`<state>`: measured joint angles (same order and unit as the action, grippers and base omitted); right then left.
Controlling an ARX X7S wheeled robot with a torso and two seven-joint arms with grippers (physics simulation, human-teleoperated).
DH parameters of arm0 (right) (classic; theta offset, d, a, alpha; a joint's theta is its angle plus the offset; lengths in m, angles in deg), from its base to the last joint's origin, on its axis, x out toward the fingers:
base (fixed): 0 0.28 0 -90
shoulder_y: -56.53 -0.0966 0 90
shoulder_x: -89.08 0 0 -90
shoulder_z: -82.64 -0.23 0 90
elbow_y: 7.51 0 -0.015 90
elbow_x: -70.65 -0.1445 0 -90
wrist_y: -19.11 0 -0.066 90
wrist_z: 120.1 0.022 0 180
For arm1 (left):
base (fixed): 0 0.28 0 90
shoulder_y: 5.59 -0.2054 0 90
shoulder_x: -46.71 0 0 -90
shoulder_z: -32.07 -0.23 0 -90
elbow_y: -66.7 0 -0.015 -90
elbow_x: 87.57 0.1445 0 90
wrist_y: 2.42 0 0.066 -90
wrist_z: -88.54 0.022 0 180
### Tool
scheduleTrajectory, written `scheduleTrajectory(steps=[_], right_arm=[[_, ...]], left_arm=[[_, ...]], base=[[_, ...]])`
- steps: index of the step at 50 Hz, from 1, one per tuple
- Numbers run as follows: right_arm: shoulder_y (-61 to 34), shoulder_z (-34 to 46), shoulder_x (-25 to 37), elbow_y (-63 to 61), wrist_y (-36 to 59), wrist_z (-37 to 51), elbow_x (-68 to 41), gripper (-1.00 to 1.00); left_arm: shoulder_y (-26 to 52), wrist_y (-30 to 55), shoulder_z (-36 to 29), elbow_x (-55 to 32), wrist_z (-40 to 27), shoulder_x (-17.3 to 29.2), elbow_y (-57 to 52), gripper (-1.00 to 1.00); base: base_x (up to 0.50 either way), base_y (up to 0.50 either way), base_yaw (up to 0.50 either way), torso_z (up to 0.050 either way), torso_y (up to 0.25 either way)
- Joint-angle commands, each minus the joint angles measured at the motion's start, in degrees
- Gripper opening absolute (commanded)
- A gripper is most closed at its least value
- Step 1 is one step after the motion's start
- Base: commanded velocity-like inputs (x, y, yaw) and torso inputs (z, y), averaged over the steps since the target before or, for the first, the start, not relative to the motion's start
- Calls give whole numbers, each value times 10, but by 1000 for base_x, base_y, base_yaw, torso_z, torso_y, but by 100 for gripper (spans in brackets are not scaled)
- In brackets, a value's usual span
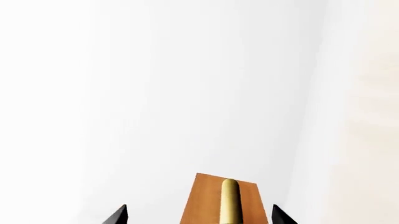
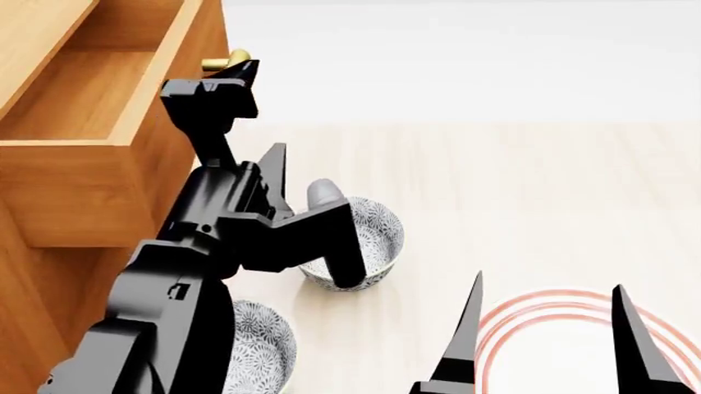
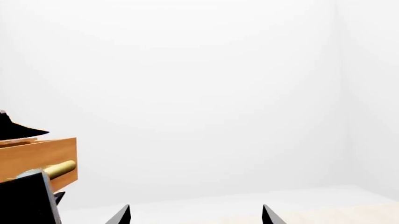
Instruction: Open the top drawer of the cabinet.
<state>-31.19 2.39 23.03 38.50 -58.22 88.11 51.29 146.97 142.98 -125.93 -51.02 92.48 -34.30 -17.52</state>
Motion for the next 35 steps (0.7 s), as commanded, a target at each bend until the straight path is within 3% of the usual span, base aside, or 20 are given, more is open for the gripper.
scheduleTrajectory(steps=[1,15,31,35], right_arm=[[0,-7,-5,5,-9,-13,4,100],[1,-6,-3,2,-7,-9,3,100],[1,-3,-2,9,-14,-11,2,100],[3,-5,-1,10,-17,-11,0,100]], left_arm=[[24,5,28,11,33,-1,-67,100],[68,59,115,-15,93,-3,-191,100],[141,143,267,-52,117,-66,-260,100],[156,211,324,-141,88,-89,-277,100]], base=[[0,0,0,0,0],[0,0,0,0,0],[0,0,0,0,0],[0,0,0,0,0]])
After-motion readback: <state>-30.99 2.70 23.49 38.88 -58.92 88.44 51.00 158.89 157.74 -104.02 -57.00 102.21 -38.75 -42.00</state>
